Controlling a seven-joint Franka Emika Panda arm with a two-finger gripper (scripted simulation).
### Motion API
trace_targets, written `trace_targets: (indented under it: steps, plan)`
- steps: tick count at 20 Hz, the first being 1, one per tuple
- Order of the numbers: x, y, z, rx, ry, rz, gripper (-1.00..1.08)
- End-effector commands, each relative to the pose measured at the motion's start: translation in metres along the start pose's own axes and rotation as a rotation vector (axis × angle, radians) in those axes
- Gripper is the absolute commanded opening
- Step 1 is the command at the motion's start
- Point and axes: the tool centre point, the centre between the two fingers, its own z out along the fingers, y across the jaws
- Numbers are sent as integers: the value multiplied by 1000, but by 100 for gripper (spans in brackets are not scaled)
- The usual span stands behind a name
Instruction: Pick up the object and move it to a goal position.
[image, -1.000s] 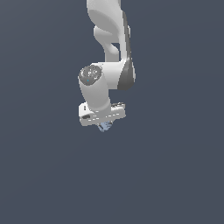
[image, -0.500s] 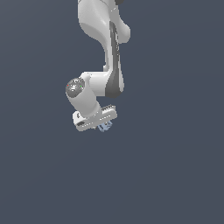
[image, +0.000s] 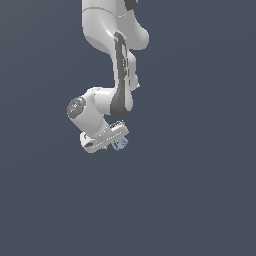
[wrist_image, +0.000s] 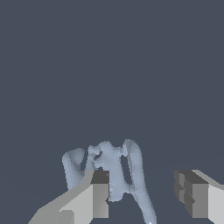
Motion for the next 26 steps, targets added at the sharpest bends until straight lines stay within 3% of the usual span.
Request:
trace_targets:
  steps: [1, 20, 21, 26]
  plan:
    - [-2, 2, 3, 12, 3, -14, 28]
    - [-4, 3, 36, 23, 6, -25, 28]
    - [-4, 3, 36, 23, 6, -25, -100]
    - [-4, 3, 36, 23, 6, -25, -100]
